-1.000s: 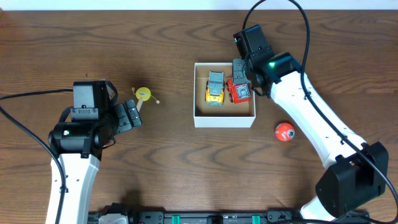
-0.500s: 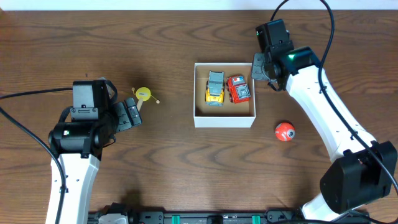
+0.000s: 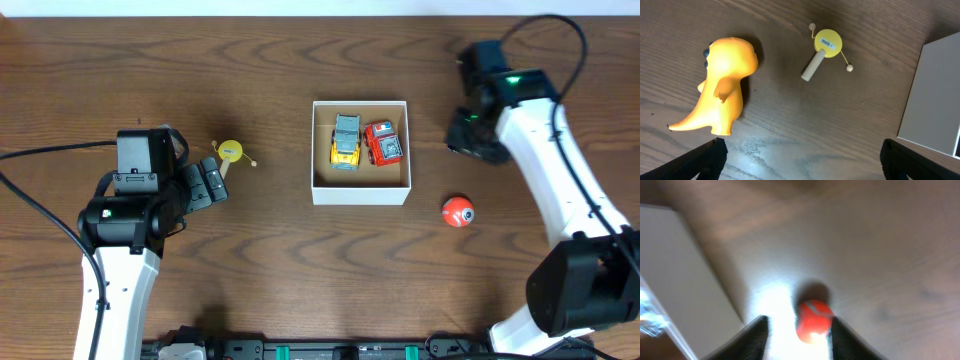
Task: Pack container
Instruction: 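Move the right gripper to the red-grey ball and grasp it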
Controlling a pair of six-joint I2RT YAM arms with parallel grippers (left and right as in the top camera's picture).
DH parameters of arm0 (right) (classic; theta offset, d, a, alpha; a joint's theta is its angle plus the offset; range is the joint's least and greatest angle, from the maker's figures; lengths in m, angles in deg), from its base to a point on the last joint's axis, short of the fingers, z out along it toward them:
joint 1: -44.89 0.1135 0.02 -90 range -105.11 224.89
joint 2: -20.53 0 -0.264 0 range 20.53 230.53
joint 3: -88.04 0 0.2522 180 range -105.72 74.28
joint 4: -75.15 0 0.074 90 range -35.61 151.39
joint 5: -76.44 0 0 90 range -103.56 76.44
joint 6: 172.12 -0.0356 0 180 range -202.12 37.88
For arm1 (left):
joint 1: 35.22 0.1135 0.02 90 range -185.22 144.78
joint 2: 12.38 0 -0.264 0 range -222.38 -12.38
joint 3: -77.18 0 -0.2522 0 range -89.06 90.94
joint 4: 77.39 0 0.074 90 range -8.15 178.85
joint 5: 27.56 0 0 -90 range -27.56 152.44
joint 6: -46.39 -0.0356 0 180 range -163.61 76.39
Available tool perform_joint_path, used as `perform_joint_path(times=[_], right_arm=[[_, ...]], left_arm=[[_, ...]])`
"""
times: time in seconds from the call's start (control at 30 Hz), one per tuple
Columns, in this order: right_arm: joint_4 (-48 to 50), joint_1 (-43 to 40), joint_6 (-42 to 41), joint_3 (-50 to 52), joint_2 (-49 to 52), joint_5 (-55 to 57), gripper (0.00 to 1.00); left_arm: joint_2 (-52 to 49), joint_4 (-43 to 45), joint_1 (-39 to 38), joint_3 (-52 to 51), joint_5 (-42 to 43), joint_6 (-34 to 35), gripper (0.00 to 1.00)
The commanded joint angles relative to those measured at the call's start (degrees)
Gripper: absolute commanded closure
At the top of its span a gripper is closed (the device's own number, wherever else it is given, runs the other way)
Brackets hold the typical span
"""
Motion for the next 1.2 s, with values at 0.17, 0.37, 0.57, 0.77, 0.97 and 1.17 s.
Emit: perform_joint_path(times=[0.17,0.37,0.57,0.77,0.97,1.17], right_arm=[[-7.4,-4.2,10.4,-0.5,-0.1,-8.1,0.06],[-7.3,-3.2,10.2,1.8,-0.1,-8.3,0.01],[-1.9,-2.2,7.5,10.0,-0.1,-8.5,0.01],[3.7,-2.3,7.5,17.7,-0.1,-9.7,0.01],[8.5,-2.3,7.5,22.6,-0.1,-9.7,0.01],[12.9,-2.3,7.5,24.9,-0.1,-9.6,0.10]], left_arm=[[0.0,-0.1,0.1,1.1,-0.3,-0.1,0.01],[0.0,-0.1,0.1,1.1,-0.3,-0.1,0.02],[0.0,-0.1,0.1,1.1,-0.3,-0.1,0.02],[0.0,-0.1,0.1,1.1,-0.3,-0.1,0.02],[0.0,-0.1,0.1,1.1,-0.3,-0.1,0.02],[0.0,-0.1,0.1,1.1,-0.3,-0.1,0.02]])
